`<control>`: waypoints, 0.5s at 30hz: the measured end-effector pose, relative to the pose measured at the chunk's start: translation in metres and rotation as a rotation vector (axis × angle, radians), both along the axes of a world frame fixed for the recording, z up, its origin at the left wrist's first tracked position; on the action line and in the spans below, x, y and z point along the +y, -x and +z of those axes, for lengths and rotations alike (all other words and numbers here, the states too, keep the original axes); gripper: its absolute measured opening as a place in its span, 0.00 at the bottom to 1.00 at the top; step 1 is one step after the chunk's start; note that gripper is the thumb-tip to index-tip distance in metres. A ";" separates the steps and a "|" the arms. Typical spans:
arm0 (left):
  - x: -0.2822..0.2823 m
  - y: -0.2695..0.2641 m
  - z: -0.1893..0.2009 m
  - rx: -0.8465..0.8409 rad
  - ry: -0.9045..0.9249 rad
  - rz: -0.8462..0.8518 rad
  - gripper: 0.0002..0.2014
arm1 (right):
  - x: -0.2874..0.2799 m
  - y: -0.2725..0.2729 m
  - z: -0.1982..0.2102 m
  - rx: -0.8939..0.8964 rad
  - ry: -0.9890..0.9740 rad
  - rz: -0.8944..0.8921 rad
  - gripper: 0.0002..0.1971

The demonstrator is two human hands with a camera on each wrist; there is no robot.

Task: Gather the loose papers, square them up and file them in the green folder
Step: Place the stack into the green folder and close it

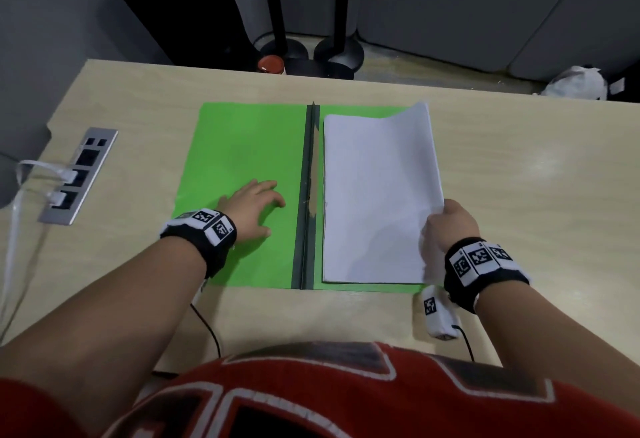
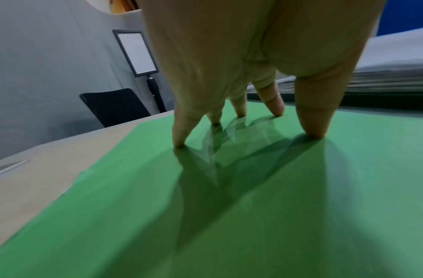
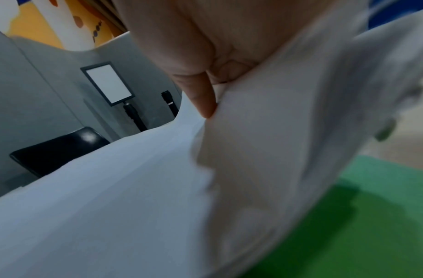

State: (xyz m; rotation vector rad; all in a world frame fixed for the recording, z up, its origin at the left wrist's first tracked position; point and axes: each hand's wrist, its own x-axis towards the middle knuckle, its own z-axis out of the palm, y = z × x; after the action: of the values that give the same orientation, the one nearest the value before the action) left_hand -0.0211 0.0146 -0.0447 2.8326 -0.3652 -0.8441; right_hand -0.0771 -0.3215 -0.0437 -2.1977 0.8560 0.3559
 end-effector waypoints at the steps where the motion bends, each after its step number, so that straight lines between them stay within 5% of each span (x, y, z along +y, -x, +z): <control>1: 0.004 -0.001 -0.001 -0.014 0.008 0.036 0.31 | 0.001 -0.002 0.001 0.014 0.031 0.026 0.06; 6: 0.032 -0.004 0.002 -0.173 0.003 0.618 0.29 | 0.005 -0.007 0.003 0.076 0.119 0.085 0.12; 9: 0.051 -0.007 0.010 -0.080 -0.065 1.020 0.33 | 0.007 -0.007 0.002 0.102 0.132 0.088 0.14; 15: 0.066 -0.021 0.013 0.017 0.058 1.242 0.34 | 0.012 -0.007 0.000 0.103 0.120 0.081 0.16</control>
State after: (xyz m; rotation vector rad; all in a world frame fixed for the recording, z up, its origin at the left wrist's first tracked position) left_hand 0.0003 0.0803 -0.0320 2.2704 1.2069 -0.5059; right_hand -0.0705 -0.3091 -0.0432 -2.3469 0.8654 0.4718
